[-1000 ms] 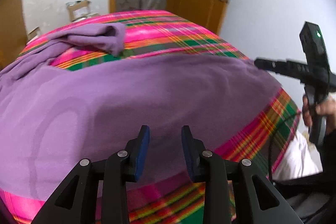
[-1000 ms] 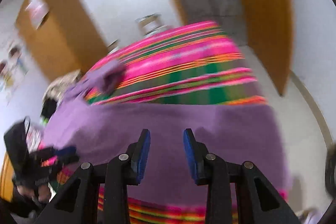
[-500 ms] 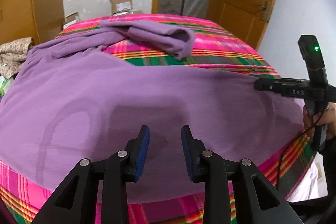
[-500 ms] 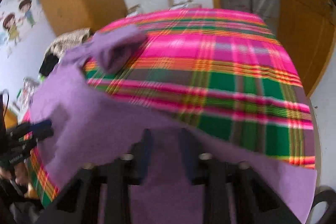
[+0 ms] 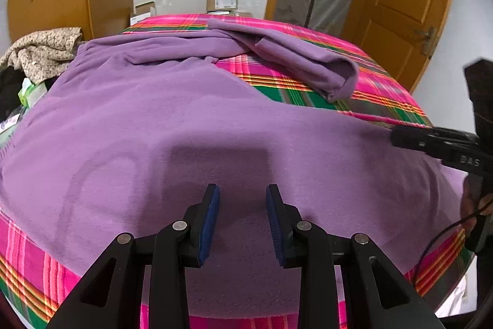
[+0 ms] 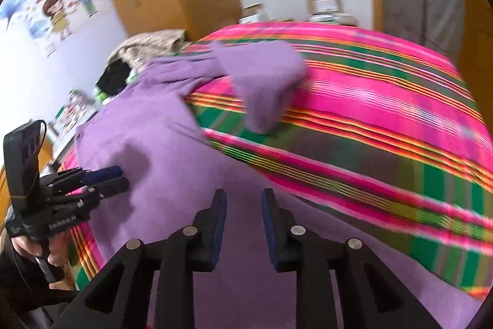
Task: Fold clothes
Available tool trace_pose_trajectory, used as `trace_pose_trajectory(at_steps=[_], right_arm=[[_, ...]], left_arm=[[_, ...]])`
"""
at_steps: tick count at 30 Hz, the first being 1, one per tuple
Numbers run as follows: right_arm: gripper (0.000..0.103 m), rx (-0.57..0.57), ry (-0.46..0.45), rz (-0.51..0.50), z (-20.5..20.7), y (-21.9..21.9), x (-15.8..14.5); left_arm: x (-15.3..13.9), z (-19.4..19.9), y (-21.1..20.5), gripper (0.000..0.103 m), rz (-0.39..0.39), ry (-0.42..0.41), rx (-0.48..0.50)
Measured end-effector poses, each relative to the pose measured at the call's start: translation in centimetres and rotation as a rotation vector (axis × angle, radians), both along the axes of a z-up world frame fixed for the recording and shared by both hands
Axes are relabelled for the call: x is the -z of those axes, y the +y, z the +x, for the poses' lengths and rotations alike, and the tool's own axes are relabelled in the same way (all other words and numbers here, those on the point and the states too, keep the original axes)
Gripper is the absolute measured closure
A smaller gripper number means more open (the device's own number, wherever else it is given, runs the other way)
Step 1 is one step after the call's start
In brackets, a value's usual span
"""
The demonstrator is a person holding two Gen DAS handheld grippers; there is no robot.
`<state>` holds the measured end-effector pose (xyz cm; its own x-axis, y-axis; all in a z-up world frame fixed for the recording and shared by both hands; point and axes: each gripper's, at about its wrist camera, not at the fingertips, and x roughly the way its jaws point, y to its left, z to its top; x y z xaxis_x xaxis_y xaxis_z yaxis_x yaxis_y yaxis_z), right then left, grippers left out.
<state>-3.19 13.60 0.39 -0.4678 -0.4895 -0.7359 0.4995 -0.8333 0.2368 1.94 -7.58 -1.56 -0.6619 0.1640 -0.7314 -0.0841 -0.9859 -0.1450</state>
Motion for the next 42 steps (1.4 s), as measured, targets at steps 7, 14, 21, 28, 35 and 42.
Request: trace_pose_trajectory(at_steps=[7, 14, 21, 28, 35, 42], right_arm=[[0.083, -0.028, -0.049, 0.019, -3.3, -3.1, 1.4], [0.081, 0.017, -0.029, 0.001, -3.8, -2.9, 0.5], [0.080, -0.037, -0.062, 0.035, -4.3, -4.9, 0.8], [0.079, -0.114, 0.058, -0.037, -2.5, -5.8, -2.4], [0.067, -0.168, 0.241, -0.058, -1.8, -6.8, -5.4], [0.067, -0.156, 0.219, 0.068, -4.4, -8.4, -4.1]], left_arm=[[-0.1, -0.5, -2.4, 0.072, -0.012, -0.007, -0.072], [-0.6, -1.0, -5.4, 0.072, -0.030, -0.001, -0.156], [-2.5, -2.2, -9.0, 0.072, -0.051, 0.032, -0.255], [-5.9, -2.9, -12.6, 0.072, -0.077, 0.117, -0.335], [-8.4, -4.3, -15.8, 0.072, -0.088, 0.162, -0.379], [-7.2, -6.1, -15.6, 0.072, -0.012, 0.134, -0.356]])
